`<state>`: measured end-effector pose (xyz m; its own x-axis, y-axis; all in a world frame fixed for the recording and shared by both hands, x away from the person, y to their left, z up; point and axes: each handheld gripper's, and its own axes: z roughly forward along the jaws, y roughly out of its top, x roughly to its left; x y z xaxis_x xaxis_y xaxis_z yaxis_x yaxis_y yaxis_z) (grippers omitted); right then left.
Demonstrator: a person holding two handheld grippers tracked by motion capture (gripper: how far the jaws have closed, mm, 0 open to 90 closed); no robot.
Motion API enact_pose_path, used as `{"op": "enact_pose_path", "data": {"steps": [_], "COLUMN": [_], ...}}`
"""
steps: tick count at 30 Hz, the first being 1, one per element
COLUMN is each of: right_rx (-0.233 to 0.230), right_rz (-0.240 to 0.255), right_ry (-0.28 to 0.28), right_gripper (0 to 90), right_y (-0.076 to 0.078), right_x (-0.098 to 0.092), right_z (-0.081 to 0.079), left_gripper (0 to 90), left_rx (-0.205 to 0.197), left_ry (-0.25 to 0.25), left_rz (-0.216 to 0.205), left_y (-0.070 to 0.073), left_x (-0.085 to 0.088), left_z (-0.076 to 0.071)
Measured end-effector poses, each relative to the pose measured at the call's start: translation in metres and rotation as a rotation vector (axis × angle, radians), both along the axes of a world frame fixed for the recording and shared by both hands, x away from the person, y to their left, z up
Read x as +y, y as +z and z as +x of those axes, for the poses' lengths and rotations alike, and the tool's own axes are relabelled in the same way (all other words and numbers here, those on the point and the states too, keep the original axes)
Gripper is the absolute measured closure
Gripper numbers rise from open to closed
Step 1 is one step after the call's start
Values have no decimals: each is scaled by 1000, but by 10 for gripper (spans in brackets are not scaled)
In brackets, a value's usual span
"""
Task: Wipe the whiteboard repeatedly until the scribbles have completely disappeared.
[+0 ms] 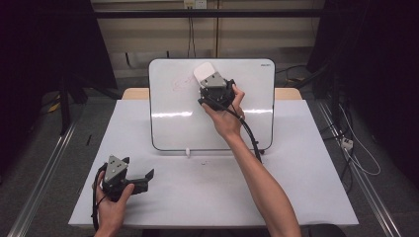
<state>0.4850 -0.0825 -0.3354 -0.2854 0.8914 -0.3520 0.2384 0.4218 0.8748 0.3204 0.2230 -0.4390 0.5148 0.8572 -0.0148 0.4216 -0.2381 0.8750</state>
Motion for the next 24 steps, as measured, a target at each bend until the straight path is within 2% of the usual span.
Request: {"op": "enact_pose_path", "data": {"steps": [1,7,11,15,17,18,19,21,24], "right_rx": [-11,-10,-8,-3,3,-8,-8,17,8], "right_rz": [-6,-40,-113,-155,-181,-202,-206,-177,-169], "right_ry": [-4,43,148,200,244,245,247,260,238], "right_gripper": [313,313,313,313,313,313,313,314,314], "right_y": [-1,-10,-21,-32,-37,-39,-39,-36,-27], "right_x": [2,20,41,62,71,75,76,73,69], "right_z": [-1,-6,-13,-21,-25,-26,-26,-22,-16], "left_gripper": [50,50,50,50,50,50,50,50,50], "left_rx": [1,0,-3,-2,-6,-8,-7,-8,-5], "left_ry": [1,4,0,0,1,1,0,4,5], "left_rz": [1,-1,-1,0,-5,-3,-3,-9,-5], "left_y": [0,0,0,0,0,1,1,0,0], "left_x": [0,1,0,0,1,1,2,2,3], "left_z": [0,0,0,0,0,0,0,1,1]}}
